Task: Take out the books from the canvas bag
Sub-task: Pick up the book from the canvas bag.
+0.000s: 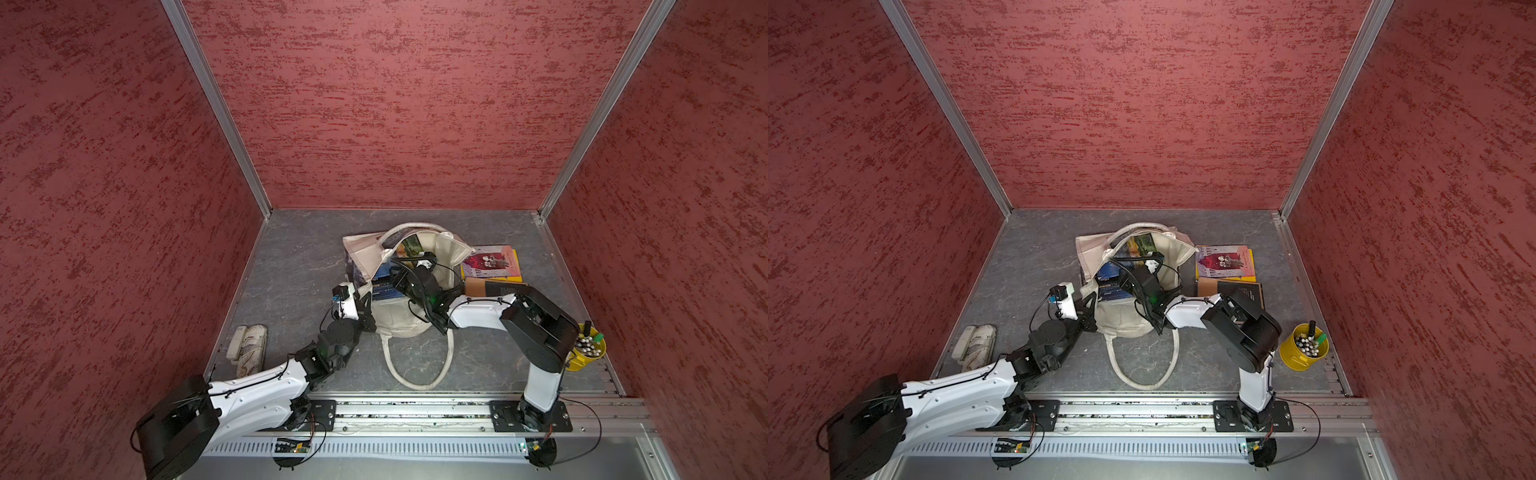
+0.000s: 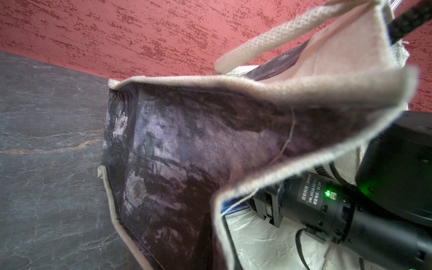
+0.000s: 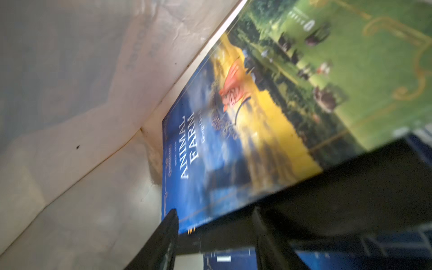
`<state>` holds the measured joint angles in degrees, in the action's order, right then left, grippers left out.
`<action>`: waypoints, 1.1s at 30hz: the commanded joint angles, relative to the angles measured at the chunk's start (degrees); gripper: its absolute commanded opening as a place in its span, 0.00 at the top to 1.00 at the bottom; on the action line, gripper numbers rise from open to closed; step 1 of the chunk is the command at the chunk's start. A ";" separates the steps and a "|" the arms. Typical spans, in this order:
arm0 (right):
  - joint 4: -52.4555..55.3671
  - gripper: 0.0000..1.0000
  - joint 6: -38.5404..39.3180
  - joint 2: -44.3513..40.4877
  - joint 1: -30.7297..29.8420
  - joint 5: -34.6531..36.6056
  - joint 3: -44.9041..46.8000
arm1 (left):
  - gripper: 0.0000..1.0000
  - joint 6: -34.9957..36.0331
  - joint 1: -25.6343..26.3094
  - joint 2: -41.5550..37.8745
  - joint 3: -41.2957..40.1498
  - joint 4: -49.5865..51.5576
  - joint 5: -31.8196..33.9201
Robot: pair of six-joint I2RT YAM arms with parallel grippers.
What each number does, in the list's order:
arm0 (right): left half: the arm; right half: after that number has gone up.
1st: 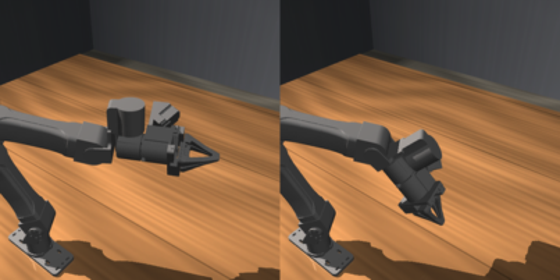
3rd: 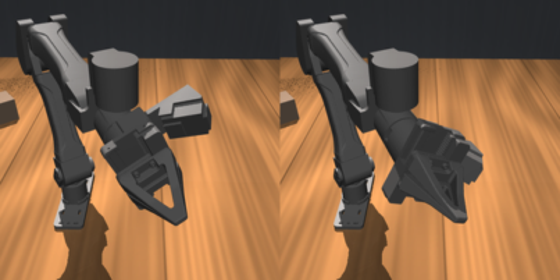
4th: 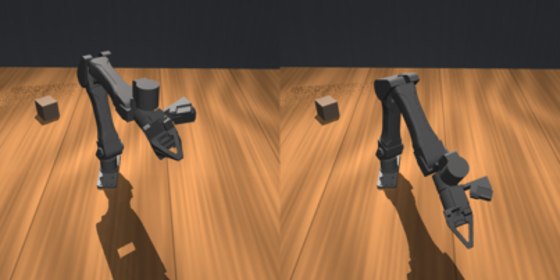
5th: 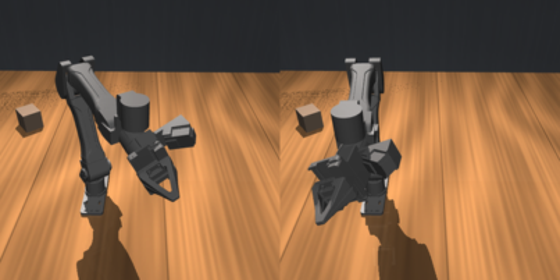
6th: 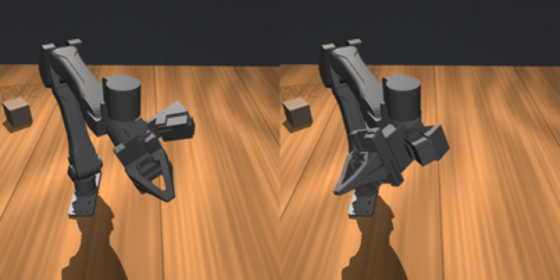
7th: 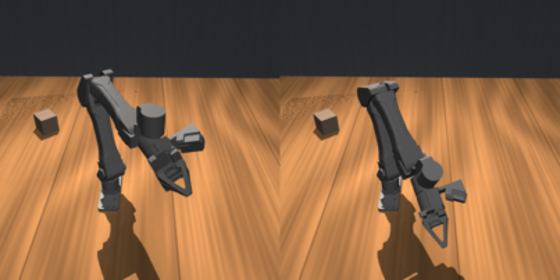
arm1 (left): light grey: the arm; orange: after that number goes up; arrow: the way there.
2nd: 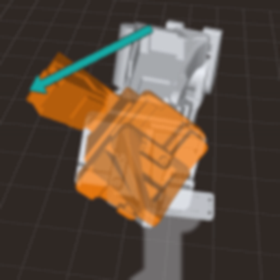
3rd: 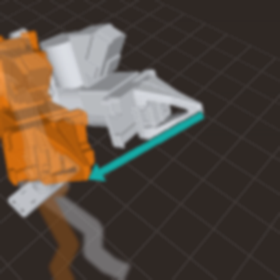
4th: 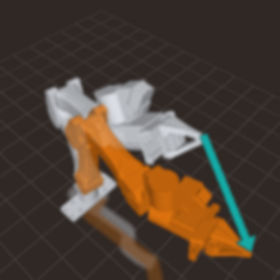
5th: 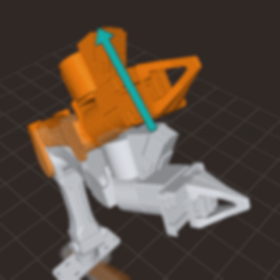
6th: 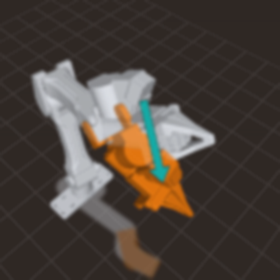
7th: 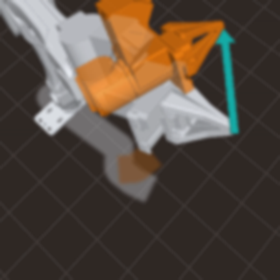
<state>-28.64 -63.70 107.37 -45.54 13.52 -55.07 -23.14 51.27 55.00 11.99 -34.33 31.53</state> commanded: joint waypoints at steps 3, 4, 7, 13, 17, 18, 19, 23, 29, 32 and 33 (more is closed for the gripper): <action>0.48 0.47 -1.68 2.59 0.99 0.94 -2.27 | 1.00 0.02 -0.15 -0.83 -0.12 -2.43 -1.42; 0.28 0.48 -1.69 2.98 1.06 1.00 -2.70 | 1.00 0.02 -0.16 -0.82 -0.05 -2.44 -1.38; 0.77 0.52 -1.01 4.20 1.48 1.21 -4.89 | 1.00 0.02 -0.12 -0.69 -0.02 -2.49 -1.45; 0.32 0.61 -0.03 4.03 1.62 2.19 -7.90 | 1.00 0.09 -0.11 -0.64 -0.01 -2.50 -1.47; 2.16 0.64 1.49 3.92 1.77 2.68 -10.73 | 1.00 0.20 -0.11 -0.48 0.06 -2.49 -1.47; 2.61 0.64 1.65 3.61 1.77 3.16 -11.10 | 1.00 0.22 -0.14 -0.51 0.06 -2.44 -1.51; 2.55 0.65 1.72 3.25 1.77 3.55 -11.07 | 1.00 0.21 -0.11 -0.56 0.06 -2.48 -1.56; 2.45 0.65 2.37 2.35 1.86 4.90 -11.40 | 1.00 0.28 -0.13 -0.47 0.18 -2.47 -1.56; 4.08 0.54 2.02 6.64 2.55 2.78 -15.89 | 1.00 0.34 -0.17 -0.09 0.23 -2.52 -1.51; 2.66 0.54 1.56 7.95 3.12 3.14 -16.50 | 1.00 0.33 -0.11 -0.33 0.21 -2.49 -1.57; 2.79 0.57 1.48 8.45 3.34 3.43 -17.01 | 1.00 0.37 -0.14 -0.33 0.22 -2.48 -1.54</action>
<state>-24.25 -62.11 114.30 -43.35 15.66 -70.22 -23.11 51.07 55.07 11.99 -35.03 31.53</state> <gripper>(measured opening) 0.448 0.064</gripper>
